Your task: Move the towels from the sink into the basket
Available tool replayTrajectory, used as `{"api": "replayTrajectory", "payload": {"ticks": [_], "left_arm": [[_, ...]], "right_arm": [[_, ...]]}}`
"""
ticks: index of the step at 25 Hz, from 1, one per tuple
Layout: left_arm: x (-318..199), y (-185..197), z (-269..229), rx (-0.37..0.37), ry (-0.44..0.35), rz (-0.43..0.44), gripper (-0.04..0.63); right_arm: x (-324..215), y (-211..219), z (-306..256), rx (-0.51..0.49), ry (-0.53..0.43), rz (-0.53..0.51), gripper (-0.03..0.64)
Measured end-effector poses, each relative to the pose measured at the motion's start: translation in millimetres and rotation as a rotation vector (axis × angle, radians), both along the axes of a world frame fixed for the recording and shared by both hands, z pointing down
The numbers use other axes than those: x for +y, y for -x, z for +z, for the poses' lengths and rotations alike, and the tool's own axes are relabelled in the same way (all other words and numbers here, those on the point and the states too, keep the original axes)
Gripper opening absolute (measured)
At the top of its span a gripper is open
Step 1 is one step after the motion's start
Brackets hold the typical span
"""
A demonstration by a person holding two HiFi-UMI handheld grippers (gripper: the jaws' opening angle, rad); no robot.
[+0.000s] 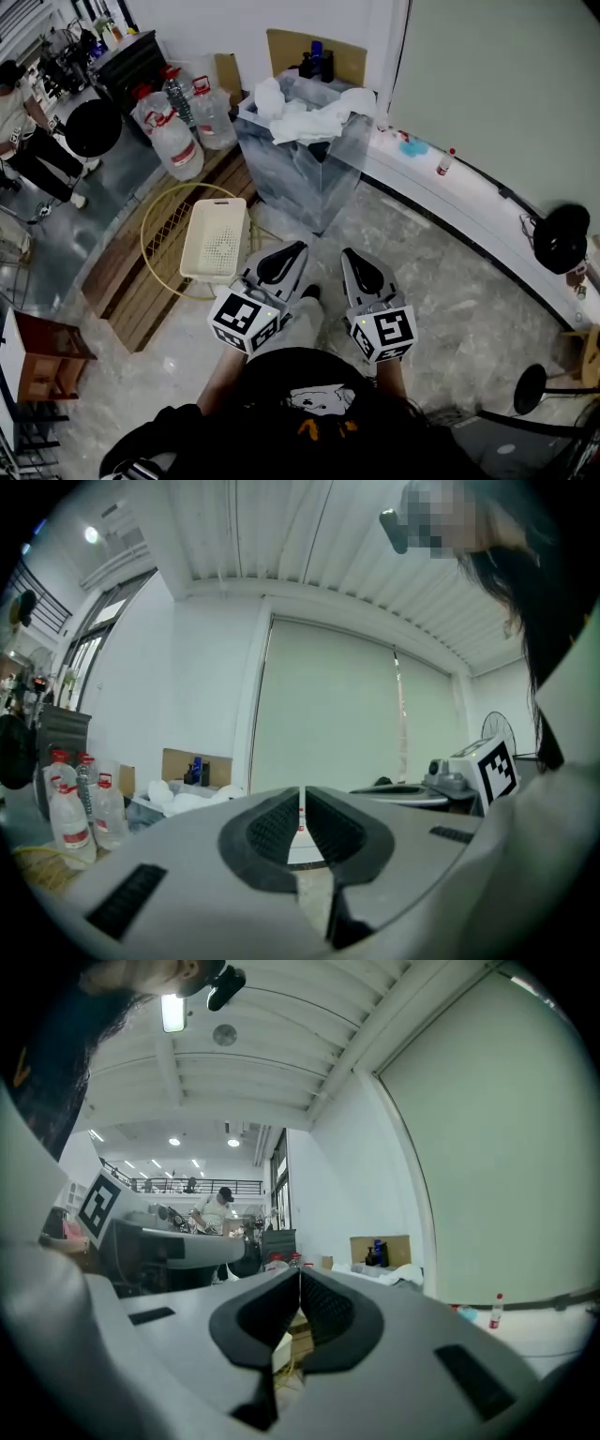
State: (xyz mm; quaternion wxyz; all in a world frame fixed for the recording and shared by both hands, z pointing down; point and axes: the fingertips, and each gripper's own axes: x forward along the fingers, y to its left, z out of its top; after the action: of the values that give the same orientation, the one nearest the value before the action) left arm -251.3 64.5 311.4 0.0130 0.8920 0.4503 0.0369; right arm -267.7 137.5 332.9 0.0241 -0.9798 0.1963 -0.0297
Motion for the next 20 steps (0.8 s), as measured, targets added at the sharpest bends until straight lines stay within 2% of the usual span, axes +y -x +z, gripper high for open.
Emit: {"api": "replayTrajectory", "payload": {"ticks": [4, 8, 20], "left_arm": [[13, -25, 9, -0.016, 0.001, 0.018, 0.023], [31, -68, 18, -0.03, 0.011, 0.047, 0.023], [85, -241, 17, -0.049, 0.032, 0.158, 0.023]], "right_arm": [[12, -24, 6, -0.008, -0.003, 0.013, 0.006], [25, -63, 13, -0.017, 0.005, 0.03, 0.006], [63, -234, 3, -0.02, 0.025, 0.081, 0.006]]}}
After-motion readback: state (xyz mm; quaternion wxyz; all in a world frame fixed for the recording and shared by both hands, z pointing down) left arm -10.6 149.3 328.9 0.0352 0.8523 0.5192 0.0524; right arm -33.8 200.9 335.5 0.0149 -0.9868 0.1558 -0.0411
